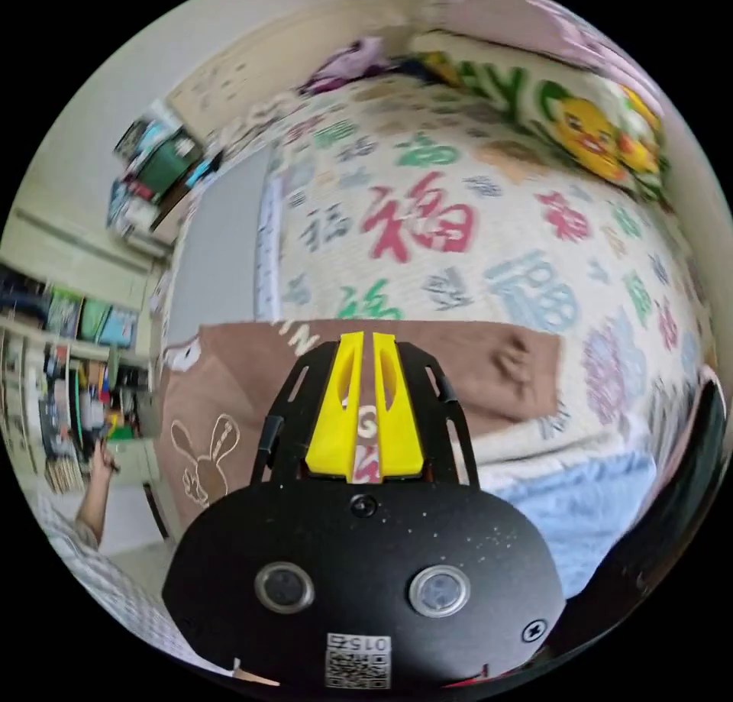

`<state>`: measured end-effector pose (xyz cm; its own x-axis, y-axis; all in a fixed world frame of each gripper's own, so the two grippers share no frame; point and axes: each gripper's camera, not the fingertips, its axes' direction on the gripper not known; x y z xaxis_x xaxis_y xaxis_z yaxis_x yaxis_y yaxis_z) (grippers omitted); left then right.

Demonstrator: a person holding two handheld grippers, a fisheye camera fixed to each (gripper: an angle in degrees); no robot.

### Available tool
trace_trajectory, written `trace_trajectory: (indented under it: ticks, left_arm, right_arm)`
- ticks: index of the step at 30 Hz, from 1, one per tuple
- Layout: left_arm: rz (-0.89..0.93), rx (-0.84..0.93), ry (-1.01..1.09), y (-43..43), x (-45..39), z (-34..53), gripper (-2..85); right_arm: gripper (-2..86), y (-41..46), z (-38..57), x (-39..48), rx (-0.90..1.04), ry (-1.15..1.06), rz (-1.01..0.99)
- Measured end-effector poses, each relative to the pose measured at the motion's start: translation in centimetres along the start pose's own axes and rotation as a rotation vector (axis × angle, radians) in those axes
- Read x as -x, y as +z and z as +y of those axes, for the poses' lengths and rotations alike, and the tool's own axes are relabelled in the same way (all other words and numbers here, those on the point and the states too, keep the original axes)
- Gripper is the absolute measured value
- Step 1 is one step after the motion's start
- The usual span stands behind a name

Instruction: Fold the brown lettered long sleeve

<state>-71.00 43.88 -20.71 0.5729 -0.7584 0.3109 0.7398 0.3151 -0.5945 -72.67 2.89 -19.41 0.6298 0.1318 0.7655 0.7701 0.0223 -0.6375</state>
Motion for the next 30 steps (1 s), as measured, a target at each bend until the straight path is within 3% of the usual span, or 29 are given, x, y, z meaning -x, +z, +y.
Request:
trace_trajectory:
  ticks: [2, 5, 10, 20, 24, 26, 30]
  left_arm:
    - [0.100, 0.063, 0.160, 4.7, -5.1, -2.2, 4.8]
    - [0.133, 0.133, 0.222, 10.2, -9.1, -4.3, 4.4]
    - [0.064, 0.162, 0.240, 14.1, -11.8, -6.6, 2.1]
    - [0.003, 0.171, 0.292, 14.9, -12.8, -8.8, -0.3]
    - [-0.011, 0.186, 0.279, 14.1, -12.8, -8.4, 0.3]
    - [0.106, 0.183, 0.243, 12.2, -11.6, -7.1, 2.0]
    - [0.230, 0.109, 0.219, 5.7, -9.0, -1.3, 5.2]
  right_arm:
    - [1.8, 3.8, -2.2, 5.6, 0.055, -0.108, -0.092]
    - [1.1, 9.9, -5.3, 13.2, 0.123, -0.189, -0.126]
    - [-0.3, 16.7, -8.7, 20.1, 0.203, -0.215, 0.068]
    - [-0.5, 19.2, -11.8, 23.6, 0.222, -0.294, 0.243]
    - [0.3, 19.5, -12.3, 22.5, 0.263, -0.205, 0.162]
    - [1.9, 17.9, -11.1, 22.1, 0.223, -0.208, 0.156]
    - [5.6, 12.2, -2.6, 20.1, 0.206, -0.313, -0.052]
